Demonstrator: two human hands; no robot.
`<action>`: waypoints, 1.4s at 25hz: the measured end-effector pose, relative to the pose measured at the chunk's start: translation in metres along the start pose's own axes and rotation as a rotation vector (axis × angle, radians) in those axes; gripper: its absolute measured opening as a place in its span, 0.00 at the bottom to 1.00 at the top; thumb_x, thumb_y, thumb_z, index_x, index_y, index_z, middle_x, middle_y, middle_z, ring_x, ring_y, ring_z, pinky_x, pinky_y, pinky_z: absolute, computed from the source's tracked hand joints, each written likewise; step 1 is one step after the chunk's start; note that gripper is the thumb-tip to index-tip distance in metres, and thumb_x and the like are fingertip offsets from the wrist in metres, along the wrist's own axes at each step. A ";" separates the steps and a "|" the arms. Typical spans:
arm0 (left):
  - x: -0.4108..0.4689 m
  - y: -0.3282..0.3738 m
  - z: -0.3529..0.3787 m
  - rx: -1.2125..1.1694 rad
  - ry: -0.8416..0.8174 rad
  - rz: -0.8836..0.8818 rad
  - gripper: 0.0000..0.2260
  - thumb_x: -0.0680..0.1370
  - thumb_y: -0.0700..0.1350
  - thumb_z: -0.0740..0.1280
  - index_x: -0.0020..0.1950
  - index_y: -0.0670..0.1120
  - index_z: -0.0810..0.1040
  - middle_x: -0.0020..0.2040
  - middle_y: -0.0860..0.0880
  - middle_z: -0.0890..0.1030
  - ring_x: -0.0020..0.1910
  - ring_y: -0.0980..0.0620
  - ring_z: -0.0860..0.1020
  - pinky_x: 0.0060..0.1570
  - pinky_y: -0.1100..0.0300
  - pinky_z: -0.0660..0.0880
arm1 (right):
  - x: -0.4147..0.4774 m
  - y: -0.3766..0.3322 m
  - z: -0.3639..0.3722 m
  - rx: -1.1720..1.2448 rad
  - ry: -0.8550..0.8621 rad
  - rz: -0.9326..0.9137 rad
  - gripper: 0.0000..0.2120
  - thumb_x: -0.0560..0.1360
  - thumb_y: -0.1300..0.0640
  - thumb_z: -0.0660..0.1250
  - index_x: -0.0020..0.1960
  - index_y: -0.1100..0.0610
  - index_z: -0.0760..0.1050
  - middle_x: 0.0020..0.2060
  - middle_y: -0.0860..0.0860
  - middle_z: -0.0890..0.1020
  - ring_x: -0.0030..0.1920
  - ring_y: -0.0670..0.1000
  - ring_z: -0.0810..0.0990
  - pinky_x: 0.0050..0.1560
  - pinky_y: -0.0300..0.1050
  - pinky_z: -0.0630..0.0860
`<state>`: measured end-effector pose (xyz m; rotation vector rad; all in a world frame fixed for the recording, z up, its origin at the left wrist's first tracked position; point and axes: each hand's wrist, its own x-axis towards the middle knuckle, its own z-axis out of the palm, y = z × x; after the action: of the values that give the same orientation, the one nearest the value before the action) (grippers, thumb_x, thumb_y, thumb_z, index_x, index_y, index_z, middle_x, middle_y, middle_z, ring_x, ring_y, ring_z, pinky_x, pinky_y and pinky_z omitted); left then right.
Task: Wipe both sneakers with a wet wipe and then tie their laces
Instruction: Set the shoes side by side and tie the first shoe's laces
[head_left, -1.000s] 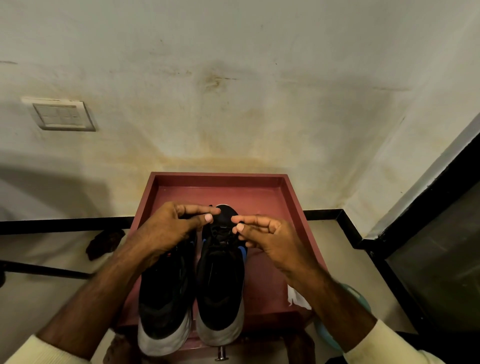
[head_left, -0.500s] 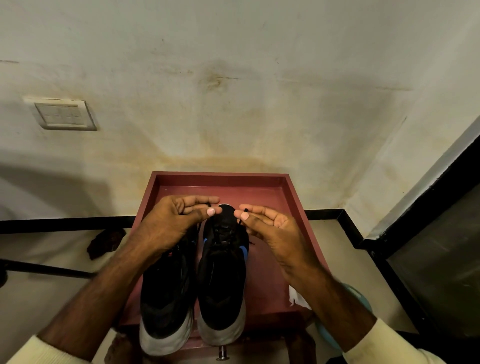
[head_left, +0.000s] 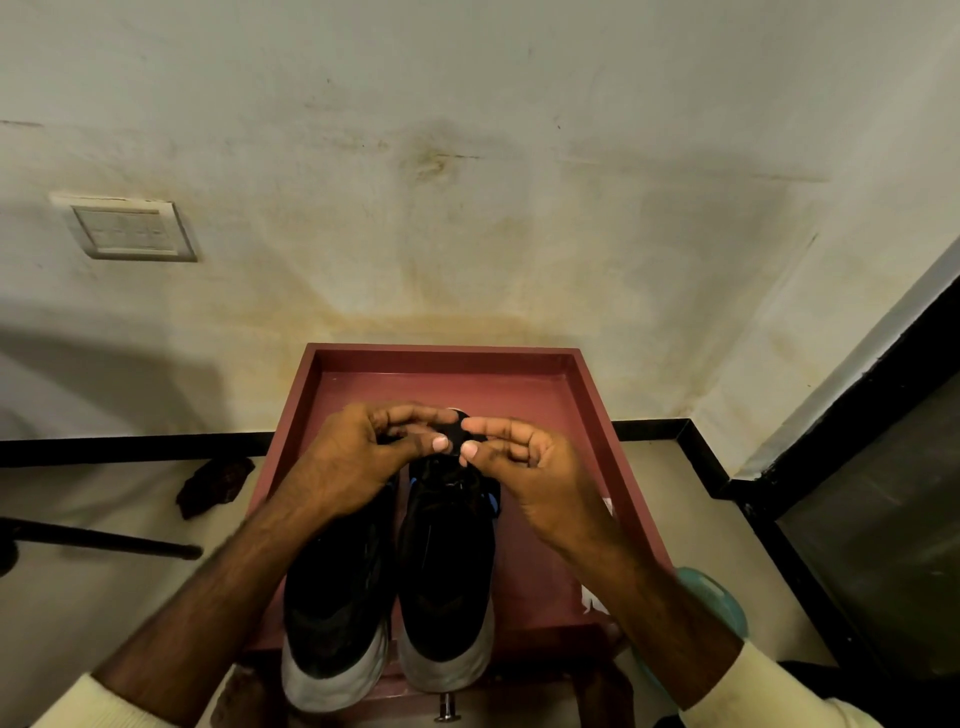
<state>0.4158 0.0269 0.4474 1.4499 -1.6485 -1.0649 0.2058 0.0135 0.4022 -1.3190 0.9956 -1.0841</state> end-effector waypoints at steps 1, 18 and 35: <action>0.000 0.002 0.002 -0.088 -0.007 -0.034 0.11 0.77 0.44 0.74 0.58 0.50 0.84 0.44 0.52 0.89 0.36 0.65 0.84 0.42 0.68 0.76 | 0.000 0.000 0.001 0.009 0.002 0.020 0.12 0.77 0.62 0.76 0.60 0.58 0.82 0.44 0.55 0.90 0.48 0.52 0.90 0.53 0.45 0.85; 0.003 -0.005 0.009 -0.181 -0.025 -0.037 0.08 0.70 0.44 0.80 0.48 0.47 0.88 0.44 0.44 0.88 0.45 0.46 0.86 0.47 0.66 0.79 | -0.008 0.004 0.006 -0.216 -0.033 -0.092 0.15 0.73 0.55 0.78 0.53 0.52 0.74 0.46 0.54 0.87 0.50 0.54 0.87 0.58 0.57 0.84; 0.006 -0.008 0.006 0.106 -0.013 -0.019 0.17 0.66 0.66 0.75 0.41 0.54 0.87 0.38 0.47 0.86 0.41 0.43 0.84 0.46 0.48 0.82 | -0.003 0.008 0.005 -0.619 -0.034 -0.182 0.09 0.82 0.52 0.69 0.55 0.54 0.86 0.60 0.42 0.80 0.63 0.37 0.78 0.65 0.38 0.77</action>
<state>0.4132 0.0216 0.4371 1.5321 -1.7269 -1.0126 0.2105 0.0173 0.3939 -1.9495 1.2598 -0.9110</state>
